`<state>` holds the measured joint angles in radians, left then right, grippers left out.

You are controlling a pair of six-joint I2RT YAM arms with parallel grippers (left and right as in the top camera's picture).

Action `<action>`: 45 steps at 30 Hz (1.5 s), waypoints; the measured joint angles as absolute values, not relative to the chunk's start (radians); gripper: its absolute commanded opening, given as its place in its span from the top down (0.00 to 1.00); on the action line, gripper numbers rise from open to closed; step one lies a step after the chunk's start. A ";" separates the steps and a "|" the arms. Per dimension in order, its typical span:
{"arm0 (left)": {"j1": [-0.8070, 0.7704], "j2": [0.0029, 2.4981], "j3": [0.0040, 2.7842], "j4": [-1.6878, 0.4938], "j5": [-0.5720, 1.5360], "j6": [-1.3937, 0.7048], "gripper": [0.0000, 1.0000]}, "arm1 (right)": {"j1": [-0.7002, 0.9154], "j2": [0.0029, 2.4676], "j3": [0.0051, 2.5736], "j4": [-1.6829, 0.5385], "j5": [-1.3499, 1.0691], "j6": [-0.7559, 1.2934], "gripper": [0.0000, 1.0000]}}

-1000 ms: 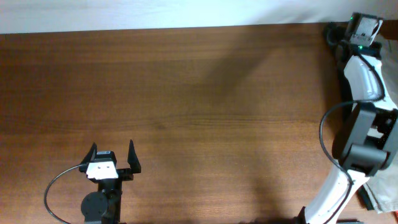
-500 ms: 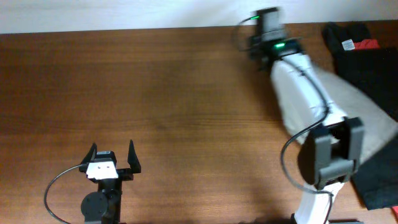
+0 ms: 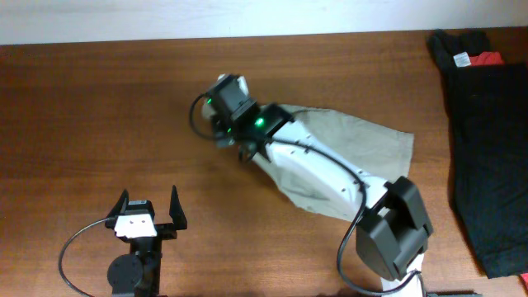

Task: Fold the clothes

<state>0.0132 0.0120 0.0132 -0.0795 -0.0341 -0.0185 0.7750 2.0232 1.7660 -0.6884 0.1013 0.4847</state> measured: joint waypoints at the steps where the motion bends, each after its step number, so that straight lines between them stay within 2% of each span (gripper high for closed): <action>1: 0.013 0.012 0.013 -0.080 -0.034 -0.019 0.01 | 0.797 2.023 1.763 -0.689 0.093 0.496 0.93; 11: 0.013 0.012 0.013 -0.080 -0.034 -0.019 0.01 | 0.914 2.023 1.761 -0.649 0.035 0.551 0.93; 12: 0.013 0.012 0.013 -0.080 -0.034 -0.019 0.01 | 0.916 2.023 1.761 -0.640 0.031 0.554 0.85; 13: 0.013 0.012 0.013 -0.080 -0.034 -0.019 0.01 | 0.920 2.023 1.761 -0.622 0.024 0.557 0.73; 14: 0.013 0.012 0.013 -0.080 -0.035 -0.019 0.01 | 0.925 2.023 1.761 -0.611 0.021 0.566 0.47; 15: 0.013 0.012 0.013 -0.080 -0.034 -0.019 0.01 | 0.931 2.023 1.761 -0.602 0.018 0.563 0.29; 16: 0.013 0.012 0.013 -0.080 -0.034 -0.019 0.01 | 0.937 2.023 1.761 -0.596 0.014 0.569 0.16; 18: 0.013 0.012 0.013 -0.080 -0.034 -0.019 0.01 | 0.950 2.023 1.761 -0.596 0.008 0.572 0.09; 23: 0.013 0.012 0.013 -0.080 -0.034 -0.019 0.01 | 0.955 2.023 1.761 -0.597 0.006 0.568 0.08; 28: 0.013 0.012 0.013 -0.080 -0.034 -0.019 0.01 | 0.877 2.018 1.761 -0.692 0.010 0.557 0.05; 29: 0.013 0.012 0.013 -0.080 -0.034 -0.019 0.01 | 0.828 2.010 1.760 -0.744 0.010 0.553 0.01; 38: 0.013 0.012 0.013 -0.079 -0.034 -0.019 0.01 | 0.321 1.948 1.756 -1.229 0.036 0.481 0.01; 41: 0.013 0.012 0.013 -0.080 -0.034 -0.019 0.01 | 0.187 1.946 1.720 -1.295 0.038 0.466 0.01; 45: 0.013 0.012 0.013 -0.080 -0.034 -0.019 0.01 | 0.076 1.944 1.605 -1.277 0.040 0.458 0.01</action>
<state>0.0132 0.0120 0.0128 -0.0795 -0.0341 -0.0185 0.0757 1.9438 1.6047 -1.2774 0.0402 0.4583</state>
